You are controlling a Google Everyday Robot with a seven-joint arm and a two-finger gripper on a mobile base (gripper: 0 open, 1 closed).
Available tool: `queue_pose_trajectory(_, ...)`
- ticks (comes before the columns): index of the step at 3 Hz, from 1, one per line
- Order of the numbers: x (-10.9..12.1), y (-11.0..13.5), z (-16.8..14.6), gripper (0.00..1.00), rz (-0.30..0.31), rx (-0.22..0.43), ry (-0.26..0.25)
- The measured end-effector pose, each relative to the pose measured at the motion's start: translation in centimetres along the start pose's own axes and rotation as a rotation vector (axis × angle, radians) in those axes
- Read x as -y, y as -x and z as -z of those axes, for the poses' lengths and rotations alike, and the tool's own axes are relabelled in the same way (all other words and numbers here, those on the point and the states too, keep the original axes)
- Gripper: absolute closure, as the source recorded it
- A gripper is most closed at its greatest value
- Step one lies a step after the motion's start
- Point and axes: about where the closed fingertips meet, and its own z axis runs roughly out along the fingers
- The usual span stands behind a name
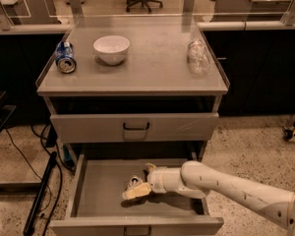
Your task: Pick 7up can from middle drawer and place on counter
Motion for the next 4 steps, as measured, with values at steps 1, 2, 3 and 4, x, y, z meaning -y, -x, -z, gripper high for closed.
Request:
queue_pose_trajectory(1, 0.07, -2.28, -1.74, 0.00, -0.042, -0.008, -0.006)
queue_pose_trajectory(2, 0.06, -2.29, -1.76, 0.04, -0.042, -0.008, -0.006)
queue_pose_trajectory(3, 0.06, -2.29, -1.76, 0.27, -0.042, -0.008, -0.006)
queue_pose_trajectory(4, 0.06, -2.29, -1.76, 0.50, -0.042, -0.008, -0.006)
